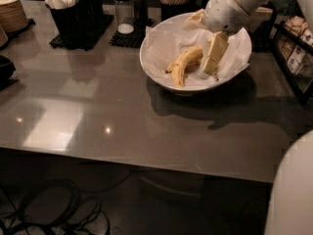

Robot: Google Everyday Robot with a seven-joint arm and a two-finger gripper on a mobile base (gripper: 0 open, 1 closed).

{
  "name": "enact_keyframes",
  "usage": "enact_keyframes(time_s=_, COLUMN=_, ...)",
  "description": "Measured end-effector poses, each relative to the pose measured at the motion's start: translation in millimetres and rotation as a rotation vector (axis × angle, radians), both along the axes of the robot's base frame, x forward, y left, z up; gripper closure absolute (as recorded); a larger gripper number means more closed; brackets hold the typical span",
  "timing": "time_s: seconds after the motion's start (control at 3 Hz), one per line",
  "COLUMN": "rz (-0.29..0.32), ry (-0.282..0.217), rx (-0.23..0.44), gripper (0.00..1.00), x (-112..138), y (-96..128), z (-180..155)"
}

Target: Pick banana from white bowl

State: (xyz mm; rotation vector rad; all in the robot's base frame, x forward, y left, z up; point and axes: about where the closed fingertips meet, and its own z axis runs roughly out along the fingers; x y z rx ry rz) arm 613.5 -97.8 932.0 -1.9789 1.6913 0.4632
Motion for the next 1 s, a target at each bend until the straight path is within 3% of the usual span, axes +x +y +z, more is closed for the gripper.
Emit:
enact_keyframes(time_s=0.33, rz=0.046, ry=-0.072, rx=0.013, gripper=0.00, x=43, y=38, z=14)
enact_keyframes(time_s=0.67, rz=0.031, ry=-0.075, rx=0.022, gripper=0.00, x=51, y=41, z=6)
enact_keyframes(time_s=1.0, rz=0.031, ry=-0.037, rx=0.019, gripper=0.00, x=58, y=40, z=-18)
